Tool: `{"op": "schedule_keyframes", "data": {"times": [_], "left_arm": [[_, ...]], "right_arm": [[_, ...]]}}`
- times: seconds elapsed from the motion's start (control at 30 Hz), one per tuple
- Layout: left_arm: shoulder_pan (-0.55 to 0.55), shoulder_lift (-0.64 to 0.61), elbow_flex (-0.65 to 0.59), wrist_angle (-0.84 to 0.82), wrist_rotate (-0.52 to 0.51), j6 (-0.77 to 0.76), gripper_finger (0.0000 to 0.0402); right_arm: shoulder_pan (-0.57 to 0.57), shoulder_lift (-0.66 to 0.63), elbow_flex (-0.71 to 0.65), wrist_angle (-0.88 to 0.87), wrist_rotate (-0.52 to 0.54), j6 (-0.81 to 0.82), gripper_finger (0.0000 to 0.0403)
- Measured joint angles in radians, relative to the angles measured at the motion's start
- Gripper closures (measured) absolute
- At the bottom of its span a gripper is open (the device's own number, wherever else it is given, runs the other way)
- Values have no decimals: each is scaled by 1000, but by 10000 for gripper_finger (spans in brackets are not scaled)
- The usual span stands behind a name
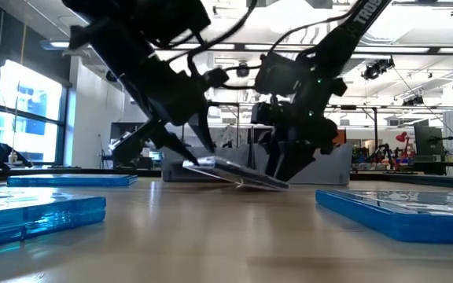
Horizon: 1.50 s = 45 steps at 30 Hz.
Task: Pick & place jewel cases by type
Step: Put the top black CD case into the left black bin
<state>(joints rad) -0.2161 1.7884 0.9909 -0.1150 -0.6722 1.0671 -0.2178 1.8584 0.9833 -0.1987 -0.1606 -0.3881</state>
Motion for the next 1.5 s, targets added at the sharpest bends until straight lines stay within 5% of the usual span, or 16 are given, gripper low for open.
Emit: {"op": "schedule_keyframes", "data": {"times": [0.4,0.8,1.2,1.5], "left_arm": [[-54,-3,18,140,-145,28,275],[-59,-1,146,-36,-32,28,280],[-59,-1,147,-126,4,25,389],[-85,-1,146,-154,-73,29,365]], "right_arm": [[95,4,49,-74,-36,-36,206],[138,1,76,-86,-20,-40,206],[142,0,76,-103,34,-41,206],[141,-10,76,-153,132,-45,206]]}}
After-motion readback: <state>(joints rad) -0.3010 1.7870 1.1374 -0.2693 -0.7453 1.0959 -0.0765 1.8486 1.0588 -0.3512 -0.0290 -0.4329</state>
